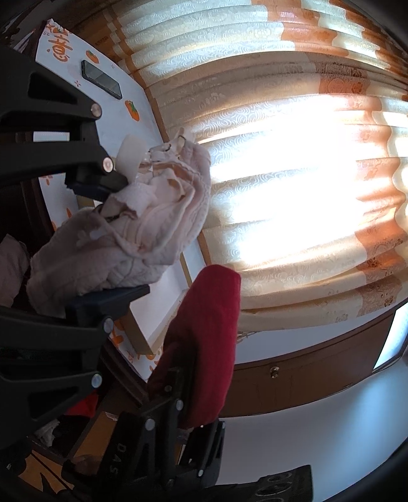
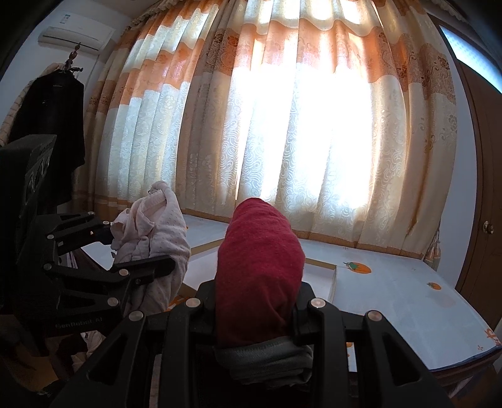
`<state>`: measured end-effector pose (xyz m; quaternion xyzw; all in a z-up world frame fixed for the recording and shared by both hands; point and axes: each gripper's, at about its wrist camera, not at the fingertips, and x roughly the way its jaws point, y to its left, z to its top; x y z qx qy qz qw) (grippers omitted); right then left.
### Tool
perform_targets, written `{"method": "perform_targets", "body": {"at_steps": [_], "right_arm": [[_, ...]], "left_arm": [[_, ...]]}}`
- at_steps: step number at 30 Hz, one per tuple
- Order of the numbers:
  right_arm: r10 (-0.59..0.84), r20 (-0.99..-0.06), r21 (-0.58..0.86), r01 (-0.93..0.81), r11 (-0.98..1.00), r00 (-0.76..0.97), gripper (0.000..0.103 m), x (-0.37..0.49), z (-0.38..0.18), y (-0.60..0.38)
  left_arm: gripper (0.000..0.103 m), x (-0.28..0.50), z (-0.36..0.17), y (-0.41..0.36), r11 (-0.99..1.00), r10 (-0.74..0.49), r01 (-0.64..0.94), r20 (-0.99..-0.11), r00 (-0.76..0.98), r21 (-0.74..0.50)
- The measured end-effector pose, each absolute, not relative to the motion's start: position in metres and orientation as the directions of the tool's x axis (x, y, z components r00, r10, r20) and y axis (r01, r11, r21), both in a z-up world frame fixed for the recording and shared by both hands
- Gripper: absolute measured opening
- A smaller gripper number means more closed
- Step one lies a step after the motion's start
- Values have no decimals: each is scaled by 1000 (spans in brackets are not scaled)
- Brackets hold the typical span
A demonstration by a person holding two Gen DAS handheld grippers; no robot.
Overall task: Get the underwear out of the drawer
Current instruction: 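Carry both held underwear up over the wooden tray on the table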
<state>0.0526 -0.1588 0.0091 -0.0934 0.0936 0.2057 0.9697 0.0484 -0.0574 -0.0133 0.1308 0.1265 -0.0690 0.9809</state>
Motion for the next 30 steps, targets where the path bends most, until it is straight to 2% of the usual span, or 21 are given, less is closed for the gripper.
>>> {"method": "perform_targets", "body": {"at_steps": [14,30], "right_arm": [[371,-233,-124,-405,906,899,33,72,18,-162],[352,-269,-110,-391,914,897,33,97,24,-165]], "left_arm": [[47,66,-2,-64,944,-110,179,-247,963,278],[47,98,3,-65,931,-141,229,-299,944,286]]}}
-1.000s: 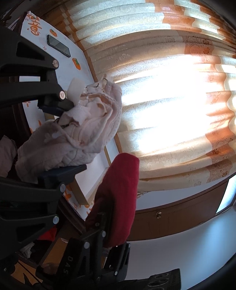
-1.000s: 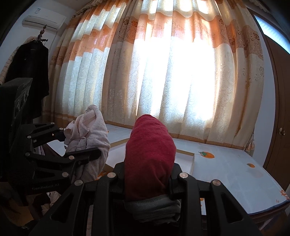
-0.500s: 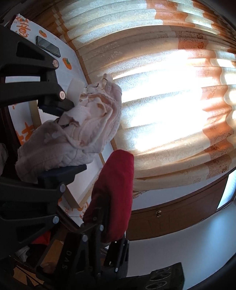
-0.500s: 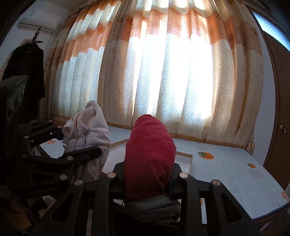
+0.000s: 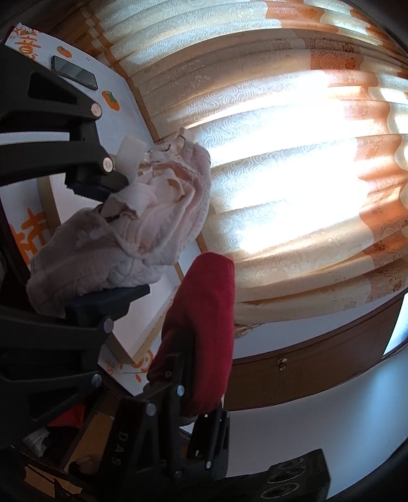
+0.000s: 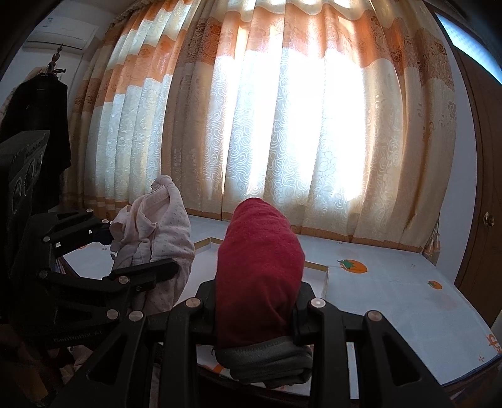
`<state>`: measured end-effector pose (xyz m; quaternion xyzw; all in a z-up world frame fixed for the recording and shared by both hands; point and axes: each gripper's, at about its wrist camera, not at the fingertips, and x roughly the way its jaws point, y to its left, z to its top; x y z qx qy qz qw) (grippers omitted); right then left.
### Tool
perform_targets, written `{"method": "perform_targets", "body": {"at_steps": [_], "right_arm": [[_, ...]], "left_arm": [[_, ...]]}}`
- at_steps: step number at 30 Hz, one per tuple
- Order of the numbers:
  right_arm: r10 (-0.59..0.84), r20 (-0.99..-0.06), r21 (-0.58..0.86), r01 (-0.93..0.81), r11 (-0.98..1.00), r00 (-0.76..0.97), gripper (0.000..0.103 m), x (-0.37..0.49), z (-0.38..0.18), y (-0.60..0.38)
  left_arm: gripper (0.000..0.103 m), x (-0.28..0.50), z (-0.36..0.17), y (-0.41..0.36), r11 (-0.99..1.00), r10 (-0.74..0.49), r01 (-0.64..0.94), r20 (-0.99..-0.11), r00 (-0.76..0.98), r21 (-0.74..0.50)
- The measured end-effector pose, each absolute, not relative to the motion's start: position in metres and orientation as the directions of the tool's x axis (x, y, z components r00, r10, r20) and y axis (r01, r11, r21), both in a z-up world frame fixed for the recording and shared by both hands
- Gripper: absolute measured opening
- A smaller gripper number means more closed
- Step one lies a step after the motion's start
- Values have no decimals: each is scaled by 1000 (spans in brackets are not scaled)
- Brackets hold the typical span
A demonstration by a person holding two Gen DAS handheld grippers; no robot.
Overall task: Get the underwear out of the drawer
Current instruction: 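Carry both held underwear up over the wooden tray on the table, then lower the pink underwear into the tray with the left tool while the right tool lowers the red underwear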
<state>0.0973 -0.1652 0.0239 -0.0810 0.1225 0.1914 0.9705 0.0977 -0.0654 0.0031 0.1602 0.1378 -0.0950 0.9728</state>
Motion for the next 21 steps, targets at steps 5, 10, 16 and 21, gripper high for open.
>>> {"method": "perform_targets", "body": {"at_steps": [5,10,16,21], "right_arm": [[350,-282,-99,-390,915,893,33,107,24,-165],[348,-293,-90,-388,917,891,33,116,23,-165],[343,-306,-76,-382,921,888,33,129,24,-168],[339,-316,-69,-377,924,886,33,140,27,-171]], "left_arm": [[47,105,4,-65,926,-140,233,-304,942,298],[47,111,6,-67,920,-146,243,-308,940,307],[47,124,6,-69,915,-147,254,-327,934,315],[47,136,6,-68,914,-148,264,-352,924,308]]}}
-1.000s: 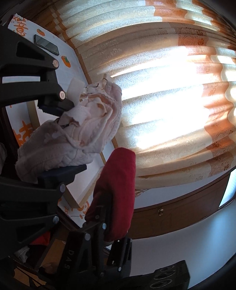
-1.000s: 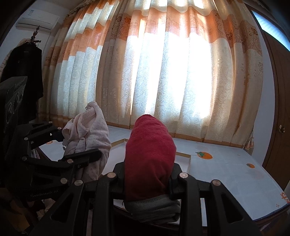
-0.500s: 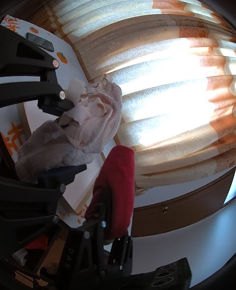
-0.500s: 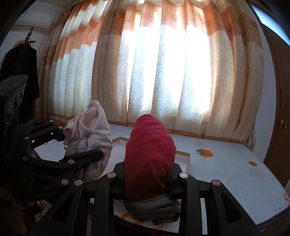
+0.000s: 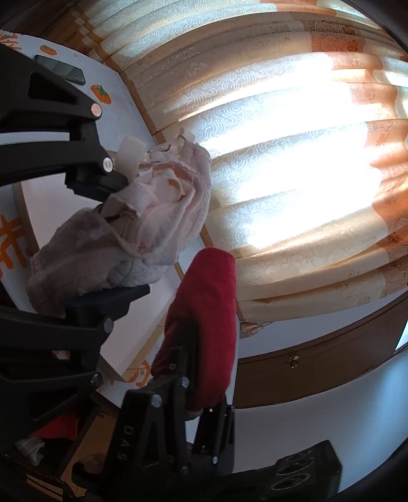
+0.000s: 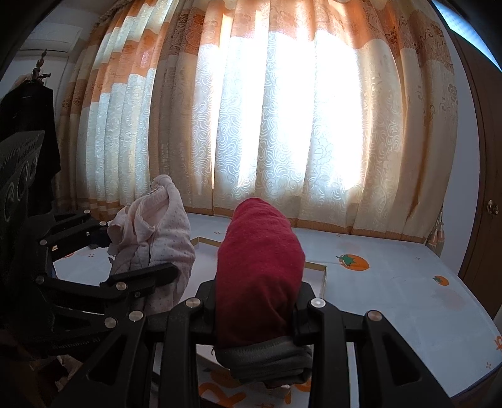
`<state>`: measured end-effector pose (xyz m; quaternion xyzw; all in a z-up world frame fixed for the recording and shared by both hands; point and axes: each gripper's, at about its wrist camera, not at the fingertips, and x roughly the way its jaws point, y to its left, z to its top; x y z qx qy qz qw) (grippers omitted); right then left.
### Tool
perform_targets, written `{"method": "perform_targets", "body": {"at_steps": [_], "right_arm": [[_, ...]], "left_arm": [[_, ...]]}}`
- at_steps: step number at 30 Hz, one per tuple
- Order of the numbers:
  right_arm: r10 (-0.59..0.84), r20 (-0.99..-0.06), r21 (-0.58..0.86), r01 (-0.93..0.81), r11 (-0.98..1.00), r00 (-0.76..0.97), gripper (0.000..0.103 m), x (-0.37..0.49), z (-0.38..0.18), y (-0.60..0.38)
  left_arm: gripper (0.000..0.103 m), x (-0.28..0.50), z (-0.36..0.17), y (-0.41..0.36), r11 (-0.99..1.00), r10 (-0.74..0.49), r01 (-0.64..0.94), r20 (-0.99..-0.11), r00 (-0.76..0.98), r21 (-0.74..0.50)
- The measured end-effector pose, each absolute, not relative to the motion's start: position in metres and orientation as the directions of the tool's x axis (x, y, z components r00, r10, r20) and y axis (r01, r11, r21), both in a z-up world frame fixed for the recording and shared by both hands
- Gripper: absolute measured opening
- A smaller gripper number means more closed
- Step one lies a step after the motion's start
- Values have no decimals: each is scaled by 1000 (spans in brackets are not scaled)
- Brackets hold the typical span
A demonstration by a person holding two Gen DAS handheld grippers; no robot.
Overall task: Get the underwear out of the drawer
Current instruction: 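Lower the pink underwear into the tray with the left tool while the right tool lowers the red underwear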
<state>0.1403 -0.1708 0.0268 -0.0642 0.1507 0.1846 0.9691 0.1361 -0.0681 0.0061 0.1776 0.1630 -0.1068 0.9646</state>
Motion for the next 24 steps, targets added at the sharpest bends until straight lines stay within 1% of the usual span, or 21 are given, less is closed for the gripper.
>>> {"method": "perform_targets", "body": {"at_steps": [14,24], "right_arm": [[317,-379,-44,-359,932,869,33,177,20,-179],[286,-465,-12,-329,944,838,33,221,15,-182]], "left_arm": [[47,180,7,-72,903,-188,329,-437,880,275],[47,224,-1,-76,896,-206,377,-533,821,234]]}}
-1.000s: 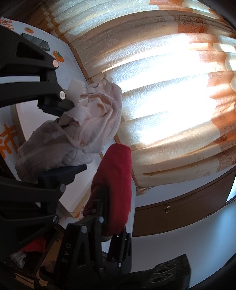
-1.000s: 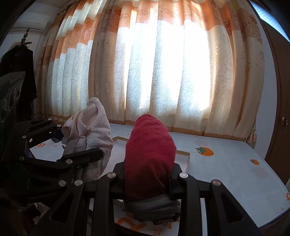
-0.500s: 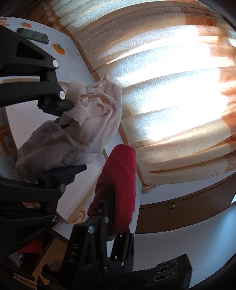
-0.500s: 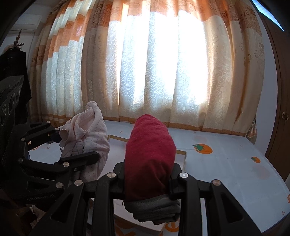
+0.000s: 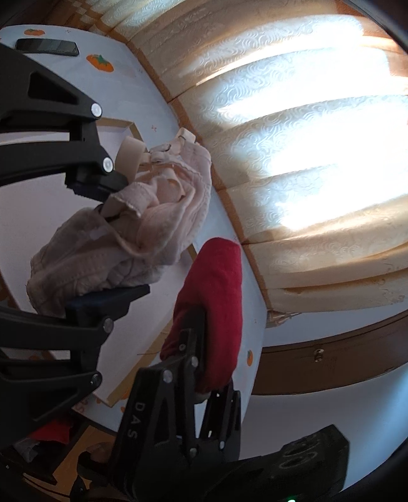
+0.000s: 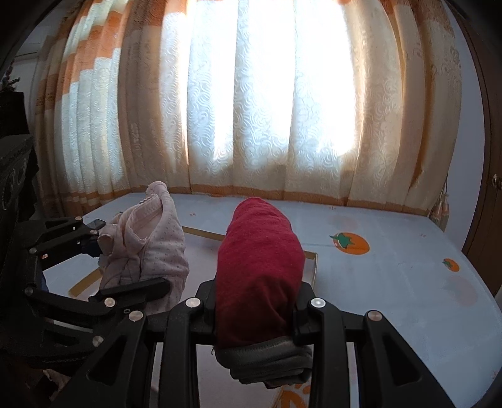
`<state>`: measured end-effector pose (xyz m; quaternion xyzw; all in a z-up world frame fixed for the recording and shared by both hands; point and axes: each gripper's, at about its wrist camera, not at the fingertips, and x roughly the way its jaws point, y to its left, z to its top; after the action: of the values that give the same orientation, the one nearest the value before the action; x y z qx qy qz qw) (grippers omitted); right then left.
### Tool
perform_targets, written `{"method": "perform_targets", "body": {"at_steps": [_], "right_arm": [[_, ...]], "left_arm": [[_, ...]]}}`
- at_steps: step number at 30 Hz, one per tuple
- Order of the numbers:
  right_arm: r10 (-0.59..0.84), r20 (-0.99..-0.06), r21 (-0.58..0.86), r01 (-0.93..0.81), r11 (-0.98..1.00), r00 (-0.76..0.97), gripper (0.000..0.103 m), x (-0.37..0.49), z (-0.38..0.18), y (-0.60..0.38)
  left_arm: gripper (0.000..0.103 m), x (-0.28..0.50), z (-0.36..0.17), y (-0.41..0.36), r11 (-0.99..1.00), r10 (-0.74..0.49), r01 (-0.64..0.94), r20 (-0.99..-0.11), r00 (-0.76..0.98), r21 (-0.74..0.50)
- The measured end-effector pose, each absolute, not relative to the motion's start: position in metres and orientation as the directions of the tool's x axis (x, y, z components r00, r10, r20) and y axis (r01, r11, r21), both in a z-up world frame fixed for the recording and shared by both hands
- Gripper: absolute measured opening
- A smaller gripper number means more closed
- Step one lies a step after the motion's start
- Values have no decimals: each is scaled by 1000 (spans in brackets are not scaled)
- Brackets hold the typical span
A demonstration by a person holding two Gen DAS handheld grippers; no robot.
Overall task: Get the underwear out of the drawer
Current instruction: 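Lower the pink underwear into the tray with the left tool while the right tool lowers the red underwear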
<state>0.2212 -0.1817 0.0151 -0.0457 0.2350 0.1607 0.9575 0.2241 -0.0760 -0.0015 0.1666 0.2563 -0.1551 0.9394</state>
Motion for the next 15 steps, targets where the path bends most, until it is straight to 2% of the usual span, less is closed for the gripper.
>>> {"method": "perform_targets", "body": {"at_steps": [15], "right_arm": [[261,-606,54,-288,956,752,34,276,-2,-188]], "left_arm": [[47,286,-19,-74,901,-234,419,-682,693,116]]}}
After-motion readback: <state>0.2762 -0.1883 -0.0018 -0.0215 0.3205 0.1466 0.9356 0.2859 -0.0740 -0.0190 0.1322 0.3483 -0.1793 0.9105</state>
